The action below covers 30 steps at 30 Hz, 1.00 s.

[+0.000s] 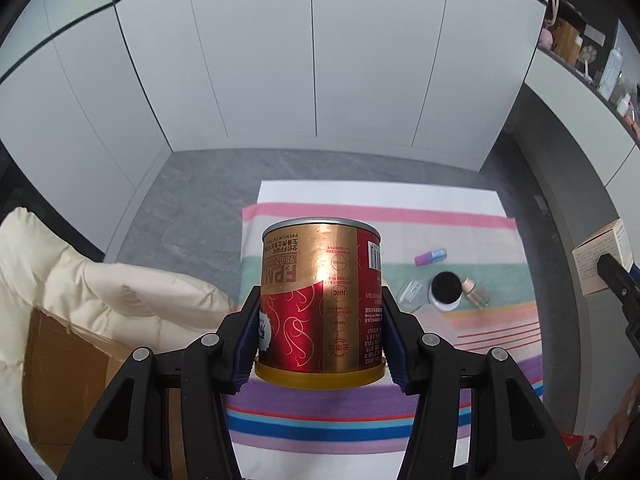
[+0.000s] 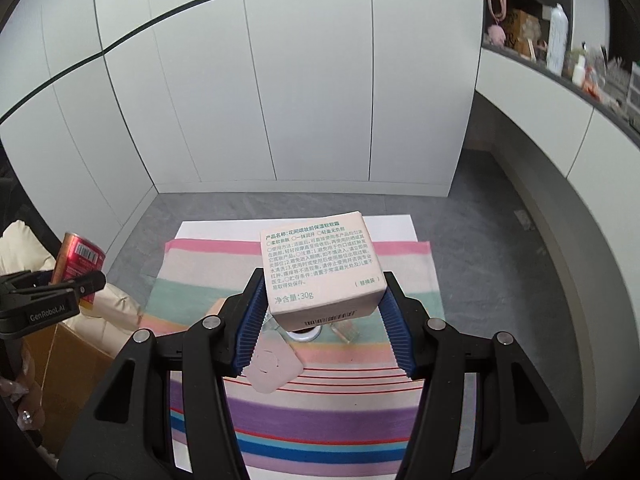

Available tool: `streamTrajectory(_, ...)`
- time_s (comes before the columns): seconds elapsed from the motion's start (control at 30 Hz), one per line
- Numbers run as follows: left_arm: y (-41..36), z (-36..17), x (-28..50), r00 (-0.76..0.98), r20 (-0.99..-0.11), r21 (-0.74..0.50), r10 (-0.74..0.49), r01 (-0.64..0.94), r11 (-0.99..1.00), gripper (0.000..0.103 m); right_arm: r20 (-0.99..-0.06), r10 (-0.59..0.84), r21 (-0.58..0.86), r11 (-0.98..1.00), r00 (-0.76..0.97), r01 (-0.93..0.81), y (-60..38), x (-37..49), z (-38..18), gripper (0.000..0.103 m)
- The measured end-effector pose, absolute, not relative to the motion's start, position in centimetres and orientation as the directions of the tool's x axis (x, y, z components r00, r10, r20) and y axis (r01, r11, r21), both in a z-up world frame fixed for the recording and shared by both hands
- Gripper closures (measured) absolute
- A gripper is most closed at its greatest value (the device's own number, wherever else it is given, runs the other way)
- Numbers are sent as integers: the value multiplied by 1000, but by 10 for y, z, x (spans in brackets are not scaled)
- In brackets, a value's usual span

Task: Organize objects
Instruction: 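Lift the can and box and carry both toward the cardboard box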

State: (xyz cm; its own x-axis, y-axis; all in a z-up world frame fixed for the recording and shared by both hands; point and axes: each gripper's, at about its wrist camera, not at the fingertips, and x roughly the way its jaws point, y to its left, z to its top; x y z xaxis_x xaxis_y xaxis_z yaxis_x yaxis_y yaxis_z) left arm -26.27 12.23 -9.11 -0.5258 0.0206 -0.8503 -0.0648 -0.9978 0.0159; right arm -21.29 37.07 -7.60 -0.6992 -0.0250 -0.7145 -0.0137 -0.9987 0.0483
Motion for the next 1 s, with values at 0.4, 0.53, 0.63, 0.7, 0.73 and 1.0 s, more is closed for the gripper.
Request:
streamTrajectory(0.4, 120, -80, -244, -530, -848, 20, 19, -66, -998, 49, -730, 0, 17, -1000, -684, -18, 368, -203, -63, 45)
streamTrajectory(0.53, 120, -77, -237, -534, -846, 26, 15, -69, -997, 49, -734, 19, -6, -1000, -679, -22, 367, -200, -62, 45)
streamTrajectory(0.63, 119, -74, -232, -523, -852, 6, 33, -72, -997, 49, -743, 25, -11, -1000, -669, -25, 367, -196, -63, 45)
streamTrajectory(0.7, 120, -72, -224, -525, -851, 17, 26, -76, -997, 49, -747, 33, -21, -999, -664, -26, 366, -191, -65, 45)
streamTrajectory(0.73, 121, -70, -218, -533, -846, 23, 25, -84, -996, 49, -748, 37, -25, -999, -662, -27, 366, -188, -65, 45)
streamTrajectory(1.0, 117, -63, -179, -528, -846, -13, 70, -110, -994, 49, -767, -3, 0, -1000, -641, 4, 363, -156, -64, 45)
